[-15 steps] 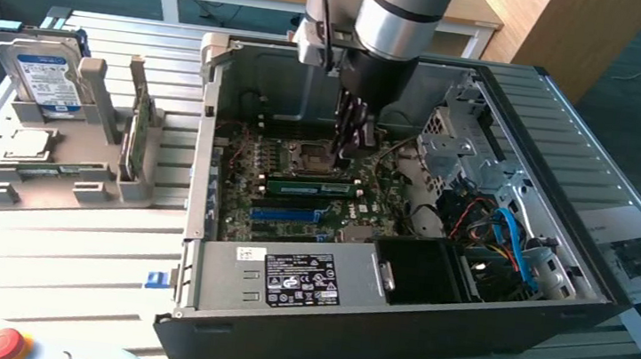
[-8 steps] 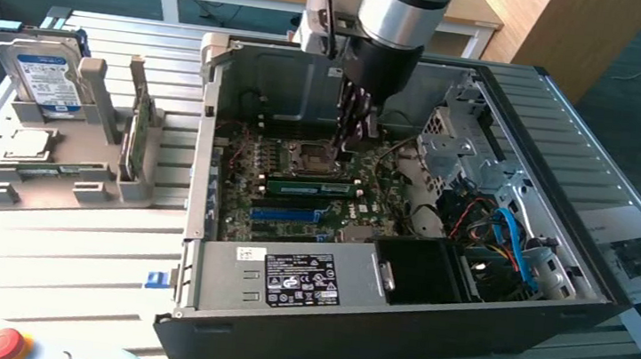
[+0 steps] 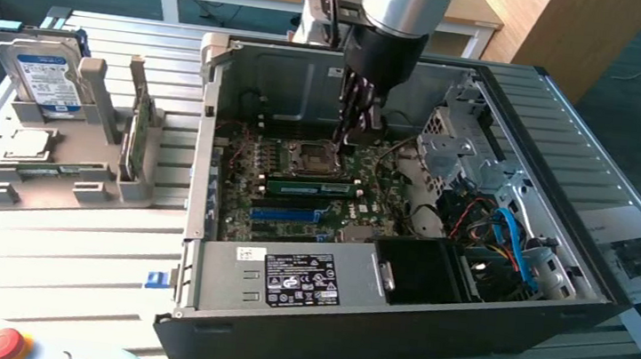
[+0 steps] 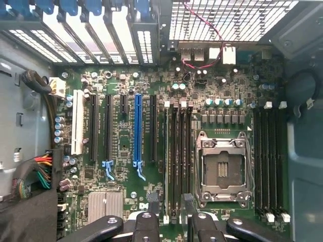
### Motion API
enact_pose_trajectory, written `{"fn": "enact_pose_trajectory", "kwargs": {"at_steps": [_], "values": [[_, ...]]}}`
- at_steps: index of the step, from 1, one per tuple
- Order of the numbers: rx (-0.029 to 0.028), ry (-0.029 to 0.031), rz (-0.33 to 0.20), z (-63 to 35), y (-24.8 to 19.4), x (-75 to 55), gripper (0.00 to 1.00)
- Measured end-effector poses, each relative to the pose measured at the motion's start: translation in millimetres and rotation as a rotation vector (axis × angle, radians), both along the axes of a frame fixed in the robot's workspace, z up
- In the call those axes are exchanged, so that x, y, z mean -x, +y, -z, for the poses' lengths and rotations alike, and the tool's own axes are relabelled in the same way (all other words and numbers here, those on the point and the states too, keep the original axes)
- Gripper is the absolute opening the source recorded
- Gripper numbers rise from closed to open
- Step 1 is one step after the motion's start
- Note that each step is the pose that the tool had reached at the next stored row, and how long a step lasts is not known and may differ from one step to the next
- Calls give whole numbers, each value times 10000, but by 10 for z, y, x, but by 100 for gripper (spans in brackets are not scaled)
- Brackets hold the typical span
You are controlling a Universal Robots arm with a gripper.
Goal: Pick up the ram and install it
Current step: 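Insert the ram into the slot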
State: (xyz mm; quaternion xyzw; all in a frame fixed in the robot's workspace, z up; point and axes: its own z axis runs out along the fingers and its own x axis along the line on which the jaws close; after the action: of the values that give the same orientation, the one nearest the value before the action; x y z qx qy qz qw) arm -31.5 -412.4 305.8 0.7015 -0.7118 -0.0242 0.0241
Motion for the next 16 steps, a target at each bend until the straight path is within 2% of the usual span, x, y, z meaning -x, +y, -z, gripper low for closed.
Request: {"fn": "enact_pose_trajectory", "kwargs": {"at_steps": [16], "values": [[1,1,0,-253,0,0,31]]}}
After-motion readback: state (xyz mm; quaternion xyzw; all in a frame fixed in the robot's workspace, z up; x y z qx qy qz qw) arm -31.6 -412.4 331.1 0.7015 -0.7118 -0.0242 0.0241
